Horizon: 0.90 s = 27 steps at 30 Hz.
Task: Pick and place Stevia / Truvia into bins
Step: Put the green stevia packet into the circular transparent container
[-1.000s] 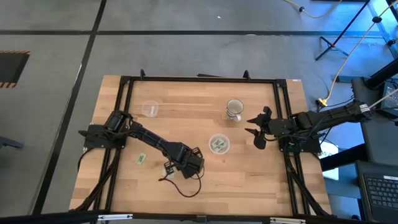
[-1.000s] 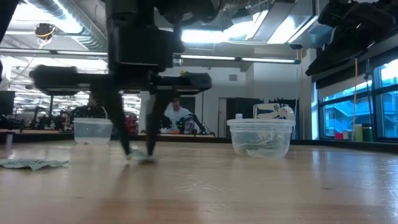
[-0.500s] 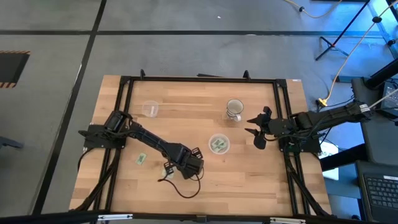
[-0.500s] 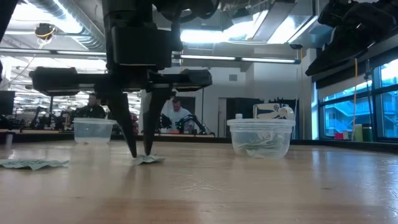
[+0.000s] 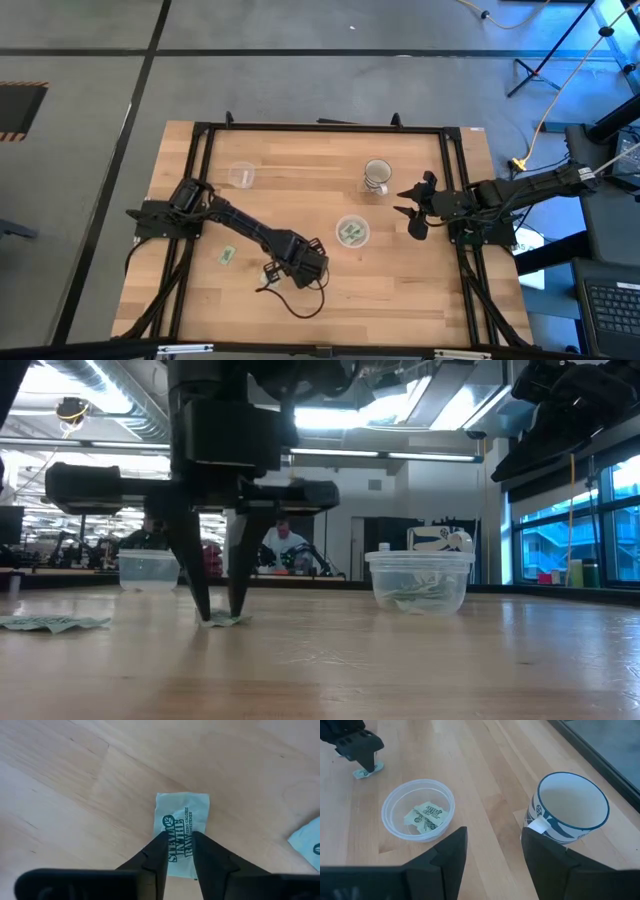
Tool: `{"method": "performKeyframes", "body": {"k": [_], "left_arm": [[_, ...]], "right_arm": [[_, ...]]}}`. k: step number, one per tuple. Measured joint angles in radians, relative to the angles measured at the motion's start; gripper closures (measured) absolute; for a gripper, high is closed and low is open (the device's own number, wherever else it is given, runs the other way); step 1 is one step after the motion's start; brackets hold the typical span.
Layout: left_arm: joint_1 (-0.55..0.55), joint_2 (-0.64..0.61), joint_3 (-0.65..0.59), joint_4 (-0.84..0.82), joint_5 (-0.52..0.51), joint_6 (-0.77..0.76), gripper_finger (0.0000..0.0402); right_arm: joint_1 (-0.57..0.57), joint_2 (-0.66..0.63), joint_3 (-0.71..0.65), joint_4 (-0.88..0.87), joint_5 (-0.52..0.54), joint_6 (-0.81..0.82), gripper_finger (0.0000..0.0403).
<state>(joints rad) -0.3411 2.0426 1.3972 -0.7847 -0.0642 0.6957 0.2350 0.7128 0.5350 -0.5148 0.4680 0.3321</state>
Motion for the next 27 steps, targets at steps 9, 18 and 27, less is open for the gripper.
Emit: {"method": "performKeyframes", "body": {"k": [9,18,27], "left_arm": [[0.005,0.002,0.000,-0.003,0.022,-0.005,0.0364],[0.003,0.000,0.001,-0.001,-0.019,-0.003,0.0391],[0.004,-0.002,0.004,-0.011,-0.049,-0.018,0.0395]], "right_arm": [[0.000,0.000,0.000,0.000,0.000,0.003,0.0211],[0.000,0.000,0.000,0.000,0.000,0.003,0.0211],[0.000,0.000,0.000,0.000,0.000,0.003,0.0211]]}}
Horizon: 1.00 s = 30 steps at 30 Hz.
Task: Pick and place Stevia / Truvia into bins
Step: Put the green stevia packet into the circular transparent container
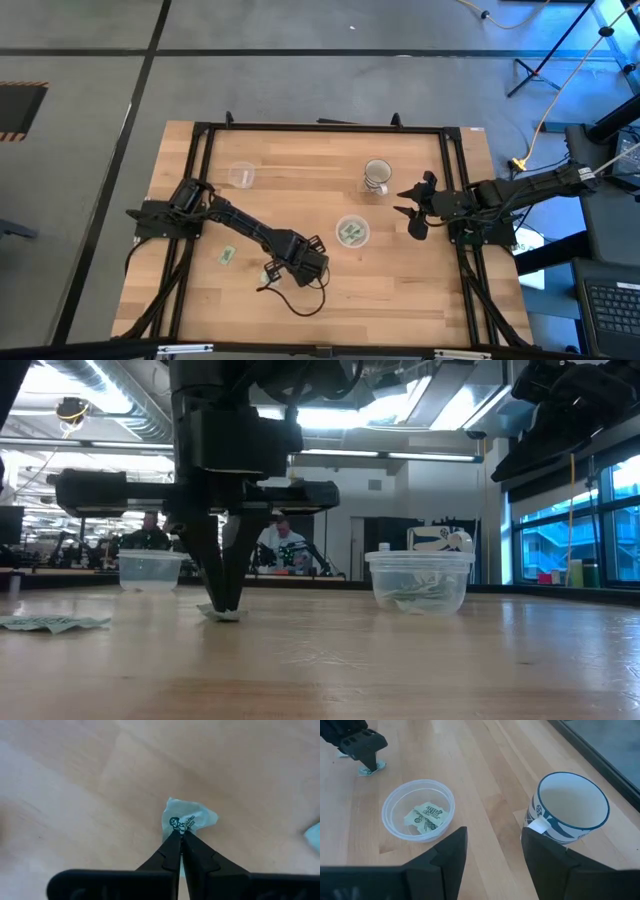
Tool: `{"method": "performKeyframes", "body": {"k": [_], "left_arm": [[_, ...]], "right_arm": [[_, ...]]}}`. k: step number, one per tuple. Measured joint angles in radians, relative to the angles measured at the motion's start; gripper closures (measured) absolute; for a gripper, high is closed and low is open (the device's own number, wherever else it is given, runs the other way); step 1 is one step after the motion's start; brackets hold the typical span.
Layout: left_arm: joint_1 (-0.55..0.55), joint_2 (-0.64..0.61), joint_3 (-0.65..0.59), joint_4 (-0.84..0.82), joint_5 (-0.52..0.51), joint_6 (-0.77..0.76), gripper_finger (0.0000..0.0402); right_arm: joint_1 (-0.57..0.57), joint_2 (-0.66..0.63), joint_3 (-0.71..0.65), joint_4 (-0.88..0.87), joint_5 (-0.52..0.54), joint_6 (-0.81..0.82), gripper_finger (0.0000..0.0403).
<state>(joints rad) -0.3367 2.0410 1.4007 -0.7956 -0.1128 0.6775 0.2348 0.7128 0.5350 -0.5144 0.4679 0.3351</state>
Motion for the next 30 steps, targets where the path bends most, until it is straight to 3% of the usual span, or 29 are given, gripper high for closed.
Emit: {"method": "performKeyframes", "body": {"k": [7,20,30], "left_arm": [[0.011,-0.011,0.076,-0.113,-0.031,-0.042,0.0394],[0.139,-0.014,0.279,-0.087,0.001,-0.126,0.0394],[0.236,0.022,0.297,0.229,0.060,-0.250,0.0389]], "right_arm": [[0.000,0.000,0.000,0.000,0.000,0.000,0.0211],[0.000,0.000,0.000,0.000,0.000,-0.021,0.0211],[0.000,0.000,0.000,0.000,0.000,0.000,0.0211]]}}
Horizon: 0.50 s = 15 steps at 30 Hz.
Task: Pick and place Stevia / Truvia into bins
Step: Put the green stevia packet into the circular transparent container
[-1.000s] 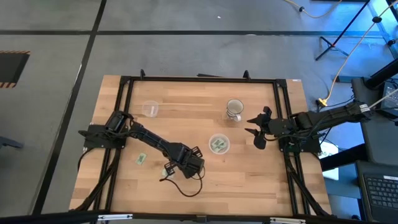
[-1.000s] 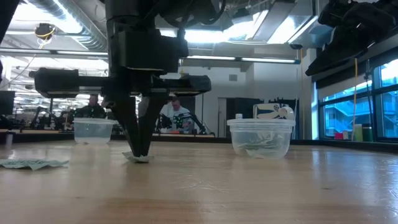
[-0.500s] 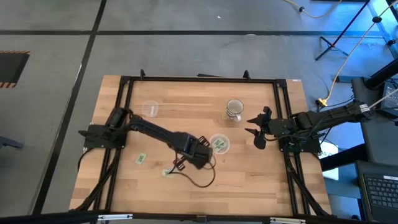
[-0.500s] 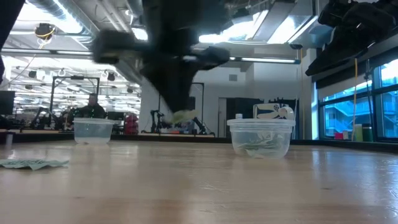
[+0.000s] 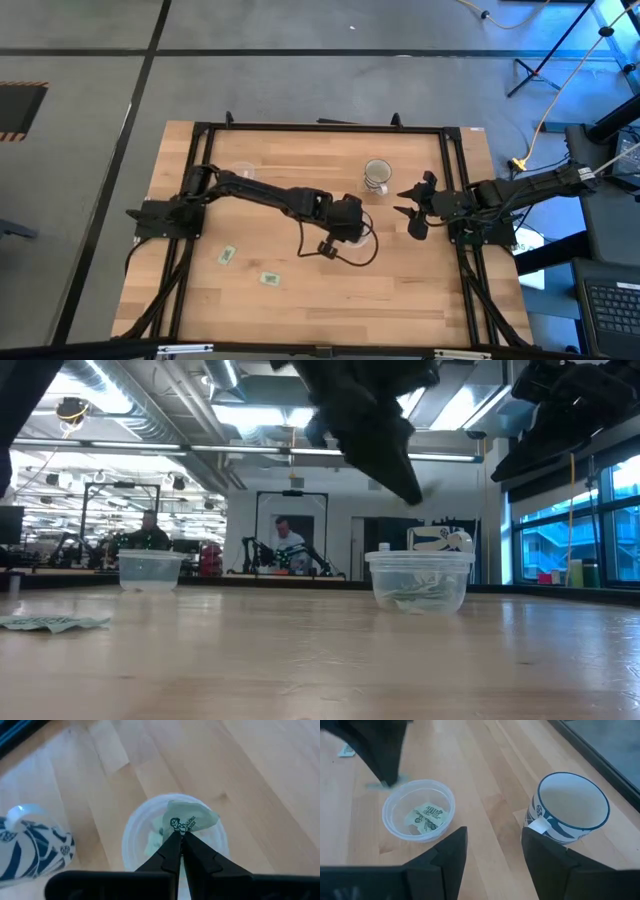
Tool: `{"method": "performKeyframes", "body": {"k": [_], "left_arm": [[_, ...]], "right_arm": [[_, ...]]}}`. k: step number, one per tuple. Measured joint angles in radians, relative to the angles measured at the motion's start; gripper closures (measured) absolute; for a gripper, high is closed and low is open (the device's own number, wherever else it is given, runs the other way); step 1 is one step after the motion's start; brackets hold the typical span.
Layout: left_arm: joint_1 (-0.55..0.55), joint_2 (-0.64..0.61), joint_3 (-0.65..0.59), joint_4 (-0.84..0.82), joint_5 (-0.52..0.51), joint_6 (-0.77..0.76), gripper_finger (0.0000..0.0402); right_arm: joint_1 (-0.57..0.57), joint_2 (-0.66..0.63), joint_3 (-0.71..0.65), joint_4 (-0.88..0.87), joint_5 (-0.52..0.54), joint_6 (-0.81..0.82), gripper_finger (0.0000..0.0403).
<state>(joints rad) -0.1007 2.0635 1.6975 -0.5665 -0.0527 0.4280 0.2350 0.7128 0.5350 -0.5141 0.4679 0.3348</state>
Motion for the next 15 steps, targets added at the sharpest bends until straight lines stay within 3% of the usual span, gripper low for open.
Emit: {"method": "performKeyframes", "body": {"k": [8,15], "left_arm": [[0.012,0.077,0.000,0.044,-0.057,0.002,0.0386],[0.012,0.120,0.000,0.043,-0.087,0.029,0.0357]], "right_arm": [[0.000,0.000,0.000,-0.010,0.000,-0.004,0.0211],[0.000,0.000,0.000,-0.024,0.000,-0.003,0.0211]]}}
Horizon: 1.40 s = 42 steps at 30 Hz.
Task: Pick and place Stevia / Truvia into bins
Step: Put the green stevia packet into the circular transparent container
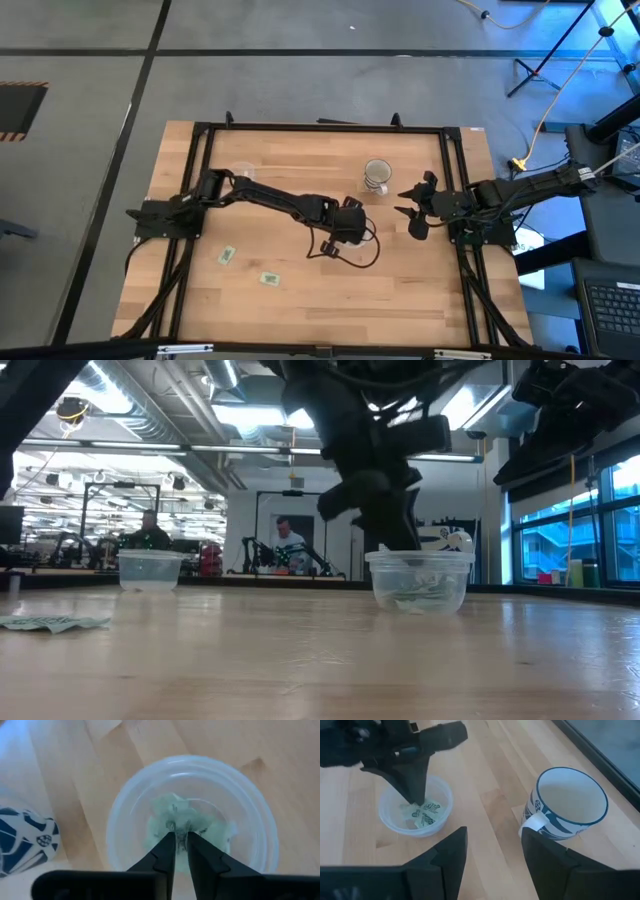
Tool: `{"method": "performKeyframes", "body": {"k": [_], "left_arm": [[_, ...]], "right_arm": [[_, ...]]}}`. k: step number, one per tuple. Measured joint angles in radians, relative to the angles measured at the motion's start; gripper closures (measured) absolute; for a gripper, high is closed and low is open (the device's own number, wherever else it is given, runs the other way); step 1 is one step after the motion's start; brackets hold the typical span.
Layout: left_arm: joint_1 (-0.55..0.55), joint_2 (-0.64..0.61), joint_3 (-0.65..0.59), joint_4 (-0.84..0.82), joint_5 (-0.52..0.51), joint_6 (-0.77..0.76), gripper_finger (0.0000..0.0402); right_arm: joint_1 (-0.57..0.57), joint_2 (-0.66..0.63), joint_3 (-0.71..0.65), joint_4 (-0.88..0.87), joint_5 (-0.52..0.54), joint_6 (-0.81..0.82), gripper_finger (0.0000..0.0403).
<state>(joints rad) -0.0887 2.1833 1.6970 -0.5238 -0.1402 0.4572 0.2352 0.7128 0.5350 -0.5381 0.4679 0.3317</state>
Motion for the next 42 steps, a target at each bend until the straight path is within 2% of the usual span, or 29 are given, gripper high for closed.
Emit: {"method": "performKeyframes", "body": {"k": [7,13,15,17,20,22,24,26,31,33,37,42], "left_arm": [[0.000,-0.010,0.000,-0.002,-0.006,0.000,0.0327],[-0.021,-0.080,0.000,-0.152,-0.158,0.045,0.0313],[-0.034,-0.126,0.000,-0.218,-0.169,0.040,0.0309],[-0.051,-0.171,0.001,-0.301,-0.137,0.004,0.0304],[-0.076,-0.224,-0.013,-0.401,-0.029,-0.087,0.0293],[-0.092,-0.248,-0.038,-0.416,0.065,-0.155,0.0283],[-0.117,-0.260,-0.066,-0.431,0.117,-0.215,0.0272],[-0.147,-0.258,-0.082,-0.437,0.123,-0.256,0.0259],[-0.216,-0.258,-0.144,-0.519,0.057,-0.401,0.0225],[-0.232,-0.258,-0.166,-0.539,0.085,-0.492,0.0216],[-0.294,-0.257,-0.226,-0.499,0.132,-0.588,0.0213],[-0.365,-0.257,-0.285,-0.428,0.123,-0.677,0.0218]], "right_arm": [[0.000,0.000,0.000,0.000,0.000,0.000,0.0211],[0.000,0.000,0.000,-0.009,0.000,0.002,0.0211],[0.000,0.001,0.000,-0.015,0.000,0.006,0.0211],[0.000,0.000,0.000,-0.017,0.000,0.005,0.0211],[0.000,0.000,0.000,-0.018,0.000,0.003,0.0211],[0.000,0.000,0.000,-0.022,0.000,0.000,0.0211],[0.000,0.000,0.000,-0.022,0.000,0.000,0.0211],[0.000,0.000,0.000,-0.022,0.000,-0.003,0.0211],[0.000,0.000,0.000,-0.022,0.002,-0.003,0.0211],[0.000,0.000,0.000,-0.022,0.002,0.002,0.0211],[0.000,0.000,0.000,-0.021,0.002,0.004,0.0211],[0.000,0.000,0.000,-0.002,0.002,0.004,0.0211]]}}
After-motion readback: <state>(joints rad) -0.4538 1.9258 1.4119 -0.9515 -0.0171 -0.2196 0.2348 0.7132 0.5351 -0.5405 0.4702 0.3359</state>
